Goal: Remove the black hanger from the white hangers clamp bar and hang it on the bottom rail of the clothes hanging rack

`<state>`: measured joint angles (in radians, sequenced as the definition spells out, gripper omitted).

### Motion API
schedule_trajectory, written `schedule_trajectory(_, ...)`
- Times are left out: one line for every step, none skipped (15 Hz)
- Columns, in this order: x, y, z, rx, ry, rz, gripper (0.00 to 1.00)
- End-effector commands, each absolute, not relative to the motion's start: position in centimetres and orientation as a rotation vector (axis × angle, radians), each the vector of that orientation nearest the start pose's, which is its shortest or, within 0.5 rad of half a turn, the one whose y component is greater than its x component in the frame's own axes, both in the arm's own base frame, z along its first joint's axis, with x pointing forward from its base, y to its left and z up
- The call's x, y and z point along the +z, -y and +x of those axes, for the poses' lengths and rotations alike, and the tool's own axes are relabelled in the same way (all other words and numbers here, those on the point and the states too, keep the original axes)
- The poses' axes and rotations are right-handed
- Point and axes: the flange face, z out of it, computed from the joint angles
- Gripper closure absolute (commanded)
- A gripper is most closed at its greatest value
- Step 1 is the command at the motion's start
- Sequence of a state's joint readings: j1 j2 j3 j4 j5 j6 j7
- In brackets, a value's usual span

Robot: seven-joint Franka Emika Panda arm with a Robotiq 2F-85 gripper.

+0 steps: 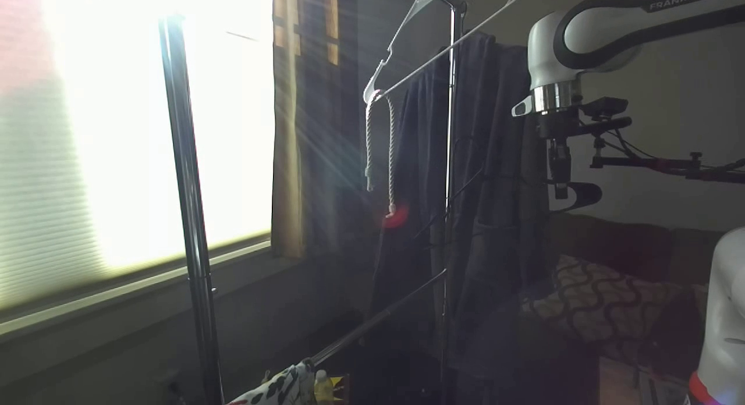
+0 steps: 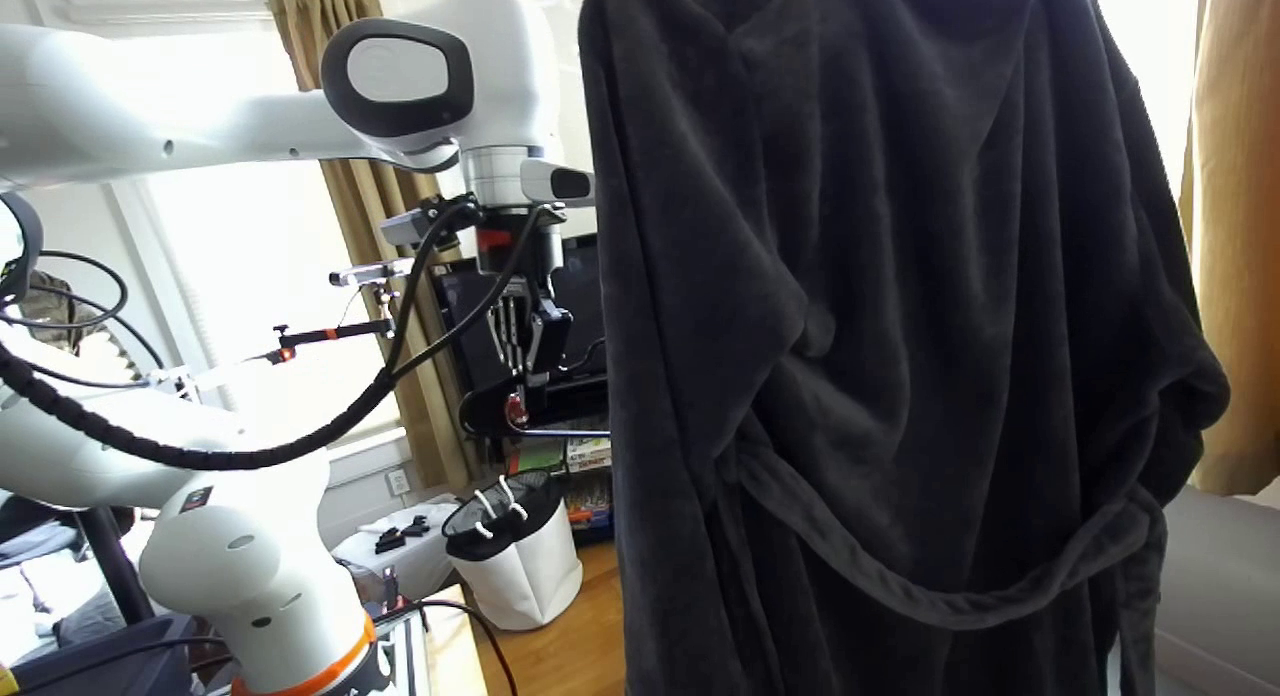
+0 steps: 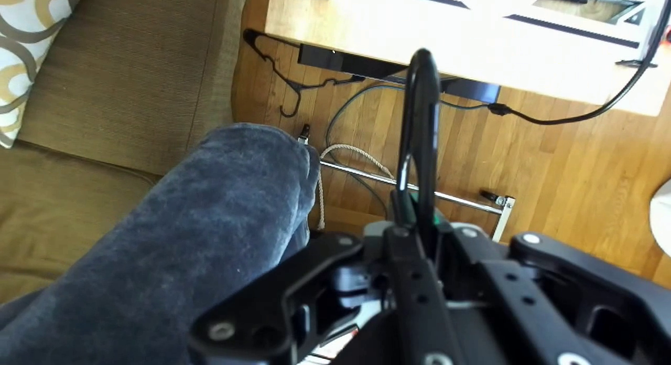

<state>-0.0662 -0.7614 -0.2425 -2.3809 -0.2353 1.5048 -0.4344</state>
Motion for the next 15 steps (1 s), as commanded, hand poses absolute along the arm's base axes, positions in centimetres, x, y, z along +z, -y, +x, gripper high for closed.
schedule_trajectory(52.4,13.2,29.0,0.469,0.329,-3.119,0.99)
schedule_trajectory(51.1,13.3,28.5,0.550,0.331,-3.094,0.99)
schedule_trajectory(49.9,13.4,28.3,0.626,0.330,-3.071,0.99)
schedule_trajectory(48.4,13.5,27.9,0.707,0.323,-3.043,0.99)
schedule_trajectory(46.8,13.5,27.7,0.790,0.299,-3.022,0.99)
schedule_trajectory(45.4,13.5,27.7,0.870,0.273,-2.999,0.99)
schedule_trajectory(44.0,13.1,28.2,0.897,0.213,-2.985,0.99)
schedule_trajectory(42.7,12.5,29.1,0.885,0.188,-2.963,0.99)
schedule_trajectory(41.2,12.1,30.4,0.877,0.111,-2.948,0.99)
schedule_trajectory(39.9,11.9,31.6,0.860,0.062,-2.921,0.99)
schedule_trajectory(38.7,11.7,33.1,0.839,0.004,-2.898,0.99)
schedule_trajectory(37.8,11.5,34.2,0.817,-0.036,-2.877,0.99)
schedule_trajectory(36.6,11.3,35.5,0.815,-0.064,-2.854,0.99)
schedule_trajectory(35.5,11.4,36.7,0.823,-0.094,-2.832,0.99)
schedule_trajectory(34.5,11.7,37.8,0.835,-0.145,-2.828,0.99)
